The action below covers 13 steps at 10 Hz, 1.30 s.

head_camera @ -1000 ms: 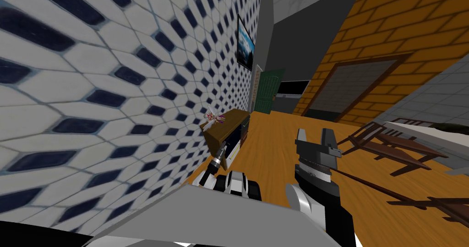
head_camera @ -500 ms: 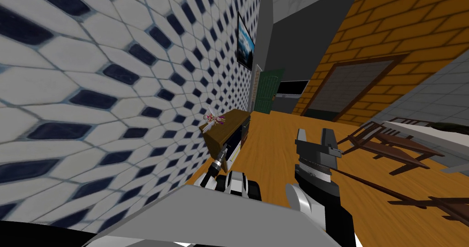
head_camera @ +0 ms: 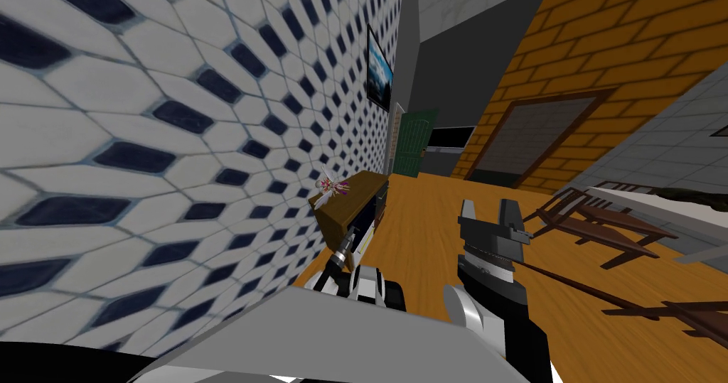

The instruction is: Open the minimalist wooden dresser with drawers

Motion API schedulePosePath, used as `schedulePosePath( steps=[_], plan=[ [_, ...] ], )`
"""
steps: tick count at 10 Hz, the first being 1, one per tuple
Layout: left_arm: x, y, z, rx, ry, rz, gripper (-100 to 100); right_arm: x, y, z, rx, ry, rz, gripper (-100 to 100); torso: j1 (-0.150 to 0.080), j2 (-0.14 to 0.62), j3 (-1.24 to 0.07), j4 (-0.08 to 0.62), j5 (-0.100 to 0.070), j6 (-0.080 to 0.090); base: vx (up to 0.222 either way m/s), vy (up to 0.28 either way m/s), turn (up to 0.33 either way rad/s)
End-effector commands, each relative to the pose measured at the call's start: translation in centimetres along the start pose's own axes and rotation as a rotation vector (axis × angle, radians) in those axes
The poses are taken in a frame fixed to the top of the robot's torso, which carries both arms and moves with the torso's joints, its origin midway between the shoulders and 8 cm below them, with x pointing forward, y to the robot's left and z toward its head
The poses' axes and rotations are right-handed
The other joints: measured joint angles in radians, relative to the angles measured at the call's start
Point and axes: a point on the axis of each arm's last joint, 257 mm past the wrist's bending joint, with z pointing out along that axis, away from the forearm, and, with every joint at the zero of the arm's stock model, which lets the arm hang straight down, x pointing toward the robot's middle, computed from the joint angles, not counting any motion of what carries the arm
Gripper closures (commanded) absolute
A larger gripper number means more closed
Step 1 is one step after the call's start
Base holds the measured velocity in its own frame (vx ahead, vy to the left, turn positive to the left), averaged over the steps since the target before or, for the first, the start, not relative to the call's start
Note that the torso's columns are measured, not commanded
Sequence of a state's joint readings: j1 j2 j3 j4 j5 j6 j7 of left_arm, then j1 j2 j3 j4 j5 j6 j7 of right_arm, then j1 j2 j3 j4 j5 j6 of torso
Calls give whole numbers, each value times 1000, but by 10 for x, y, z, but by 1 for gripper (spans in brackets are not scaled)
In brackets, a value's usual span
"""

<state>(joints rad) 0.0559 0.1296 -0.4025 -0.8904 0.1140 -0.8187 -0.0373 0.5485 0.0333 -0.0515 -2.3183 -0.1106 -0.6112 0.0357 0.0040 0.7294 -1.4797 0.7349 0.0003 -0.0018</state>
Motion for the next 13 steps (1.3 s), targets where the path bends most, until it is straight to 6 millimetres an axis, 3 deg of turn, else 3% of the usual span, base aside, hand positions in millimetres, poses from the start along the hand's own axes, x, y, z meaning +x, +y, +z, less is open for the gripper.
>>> schedulePosePath(
  steps=[1, 8, 13],
  plan=[
    [4, 13, -2, -29, 4, 2, -100, 0, 0, 0, 0, 0, 0, 0, 0, 0, 0, 0, 0, 0, 28, 34, -25],
    [45, 34, -2, -73, 29, -43, -100, 0, 0, 0, 0, 0, 0, 0, -2, 3, 2, 2, 0, 1, 39, 40, -21],
    [15, 32, 8, -68, -29, -31, -100, 0, 0, 0, 0, 0, 0, 0, -4, 7, 3, 4, -1, 2, -23, 3, -123]
  ],
)
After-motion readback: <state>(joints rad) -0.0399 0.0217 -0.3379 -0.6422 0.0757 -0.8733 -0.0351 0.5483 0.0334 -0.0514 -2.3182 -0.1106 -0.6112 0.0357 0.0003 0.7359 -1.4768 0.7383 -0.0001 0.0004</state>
